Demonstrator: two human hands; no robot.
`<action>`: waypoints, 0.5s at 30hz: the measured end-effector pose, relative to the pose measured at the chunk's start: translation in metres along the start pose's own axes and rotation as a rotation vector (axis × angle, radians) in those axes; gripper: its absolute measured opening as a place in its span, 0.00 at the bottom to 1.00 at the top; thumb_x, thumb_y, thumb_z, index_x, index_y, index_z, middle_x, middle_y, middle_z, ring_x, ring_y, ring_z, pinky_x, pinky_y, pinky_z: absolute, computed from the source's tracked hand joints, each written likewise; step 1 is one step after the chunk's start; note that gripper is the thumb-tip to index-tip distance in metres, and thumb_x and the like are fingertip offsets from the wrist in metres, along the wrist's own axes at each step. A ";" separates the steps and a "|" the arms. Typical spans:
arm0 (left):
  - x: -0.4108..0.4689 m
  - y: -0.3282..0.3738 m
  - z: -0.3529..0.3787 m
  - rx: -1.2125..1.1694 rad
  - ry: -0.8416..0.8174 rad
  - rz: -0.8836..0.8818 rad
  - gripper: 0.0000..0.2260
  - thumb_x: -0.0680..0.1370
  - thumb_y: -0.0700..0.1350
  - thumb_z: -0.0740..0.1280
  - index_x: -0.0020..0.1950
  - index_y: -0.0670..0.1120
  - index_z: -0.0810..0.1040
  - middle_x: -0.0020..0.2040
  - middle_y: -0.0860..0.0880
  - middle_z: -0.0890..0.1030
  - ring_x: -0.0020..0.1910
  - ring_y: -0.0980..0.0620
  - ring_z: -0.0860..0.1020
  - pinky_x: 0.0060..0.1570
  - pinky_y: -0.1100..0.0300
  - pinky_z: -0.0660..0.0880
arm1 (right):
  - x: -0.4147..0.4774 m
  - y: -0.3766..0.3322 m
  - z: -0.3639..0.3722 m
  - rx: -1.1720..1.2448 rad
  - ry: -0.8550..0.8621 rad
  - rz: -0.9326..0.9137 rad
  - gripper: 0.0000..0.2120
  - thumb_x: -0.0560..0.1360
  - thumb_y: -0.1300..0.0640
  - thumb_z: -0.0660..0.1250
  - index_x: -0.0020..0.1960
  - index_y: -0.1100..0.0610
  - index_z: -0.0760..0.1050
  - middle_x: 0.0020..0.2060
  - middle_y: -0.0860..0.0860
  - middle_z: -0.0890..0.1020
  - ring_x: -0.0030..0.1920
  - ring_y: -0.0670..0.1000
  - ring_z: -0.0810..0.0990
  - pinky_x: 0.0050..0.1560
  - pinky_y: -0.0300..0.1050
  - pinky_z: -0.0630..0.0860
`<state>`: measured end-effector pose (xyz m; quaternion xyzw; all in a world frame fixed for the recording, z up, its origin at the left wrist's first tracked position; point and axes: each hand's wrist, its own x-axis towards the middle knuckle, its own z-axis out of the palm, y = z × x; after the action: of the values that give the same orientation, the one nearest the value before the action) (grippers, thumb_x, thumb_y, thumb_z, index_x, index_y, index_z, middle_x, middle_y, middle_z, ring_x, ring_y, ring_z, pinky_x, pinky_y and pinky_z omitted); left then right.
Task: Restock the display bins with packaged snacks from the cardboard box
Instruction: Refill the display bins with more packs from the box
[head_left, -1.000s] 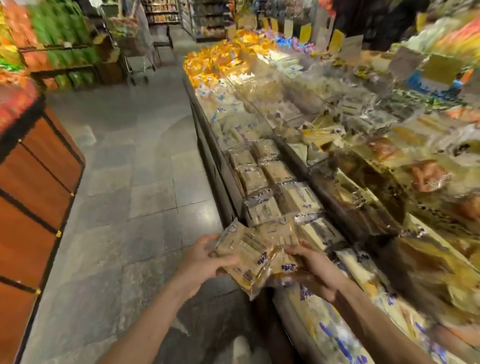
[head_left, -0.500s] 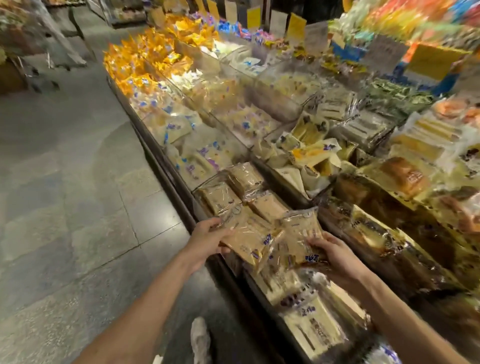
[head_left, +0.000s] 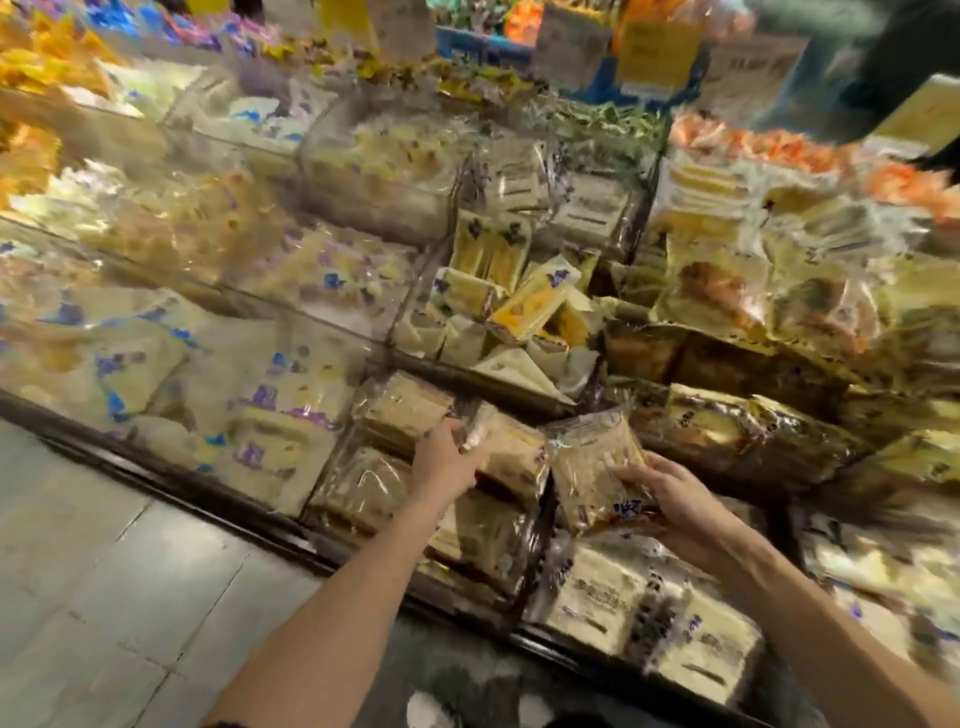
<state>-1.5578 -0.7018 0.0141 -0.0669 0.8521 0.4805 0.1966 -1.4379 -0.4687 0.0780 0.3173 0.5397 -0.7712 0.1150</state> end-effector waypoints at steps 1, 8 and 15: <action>0.002 0.000 0.003 0.165 0.032 0.055 0.21 0.78 0.52 0.71 0.69 0.48 0.72 0.62 0.47 0.77 0.50 0.48 0.81 0.52 0.51 0.81 | -0.001 0.000 0.004 0.006 0.007 -0.001 0.15 0.78 0.65 0.66 0.64 0.60 0.75 0.51 0.59 0.86 0.44 0.59 0.86 0.32 0.51 0.83; 0.008 0.006 0.008 0.766 0.143 0.304 0.27 0.79 0.61 0.64 0.71 0.46 0.66 0.63 0.44 0.72 0.44 0.49 0.78 0.35 0.62 0.70 | 0.009 0.004 0.011 0.044 -0.023 0.031 0.19 0.75 0.64 0.68 0.66 0.59 0.73 0.52 0.61 0.85 0.48 0.60 0.86 0.36 0.51 0.82; -0.030 0.011 -0.023 -0.033 -0.274 0.061 0.23 0.76 0.68 0.63 0.64 0.58 0.72 0.57 0.53 0.77 0.52 0.52 0.80 0.51 0.53 0.79 | 0.018 0.017 0.031 -0.041 -0.206 0.145 0.21 0.72 0.63 0.71 0.64 0.64 0.74 0.54 0.64 0.84 0.48 0.61 0.84 0.43 0.53 0.84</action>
<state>-1.5399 -0.7174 0.0453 0.0220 0.8108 0.5049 0.2952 -1.4539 -0.5008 0.0607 0.2720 0.5163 -0.7783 0.2316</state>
